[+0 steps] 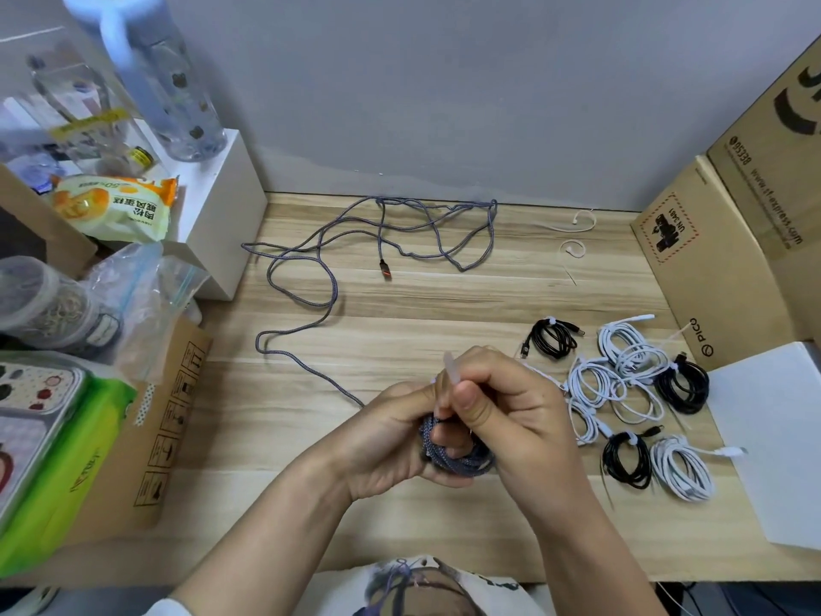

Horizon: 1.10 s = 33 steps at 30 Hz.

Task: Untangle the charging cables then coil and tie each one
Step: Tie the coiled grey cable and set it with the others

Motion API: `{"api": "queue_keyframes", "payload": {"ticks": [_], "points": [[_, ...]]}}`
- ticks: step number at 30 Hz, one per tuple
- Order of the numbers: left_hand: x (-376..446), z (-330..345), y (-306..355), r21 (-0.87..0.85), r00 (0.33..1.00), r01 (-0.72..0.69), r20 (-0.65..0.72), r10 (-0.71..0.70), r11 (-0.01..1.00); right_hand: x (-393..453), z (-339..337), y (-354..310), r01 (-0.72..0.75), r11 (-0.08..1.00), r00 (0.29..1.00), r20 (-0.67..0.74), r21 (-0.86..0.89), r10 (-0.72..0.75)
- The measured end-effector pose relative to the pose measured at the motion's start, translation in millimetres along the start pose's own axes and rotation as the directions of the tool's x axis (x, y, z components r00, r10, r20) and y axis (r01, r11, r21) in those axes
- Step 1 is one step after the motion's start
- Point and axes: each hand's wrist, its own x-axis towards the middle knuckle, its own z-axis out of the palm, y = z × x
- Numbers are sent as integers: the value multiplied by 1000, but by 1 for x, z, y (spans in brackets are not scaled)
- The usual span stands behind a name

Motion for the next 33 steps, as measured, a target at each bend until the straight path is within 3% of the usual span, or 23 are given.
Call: {"api": "queue_keyframes", "payload": {"ticks": [5,9,15,19,27,31,33], "points": [[4,4,4,227,979,-134,-119,164,965,-3,2,0,130,979,989,-57,-156,-140],[9,10,16,306,955,-198,-152,253,931,-6,5,1,186,970,979,-58,-153,-197],[11,9,15,379,935,-242,-154,319,893,-6,-8,1,81,995,990,-122,58,-74],[7,6,9,471,910,-292,-131,394,832,-5,-19,-6,1,993,996,-84,117,8],[-18,12,20,842,848,-286,0,530,458,3,-30,-20,-144,990,990,0,1,144],[-27,15,24,942,830,-257,101,549,215,5,-31,-22,-248,968,966,62,-43,251],[-27,15,26,958,822,-250,133,554,142,5,-31,-22,-281,958,957,61,-52,284]]}}
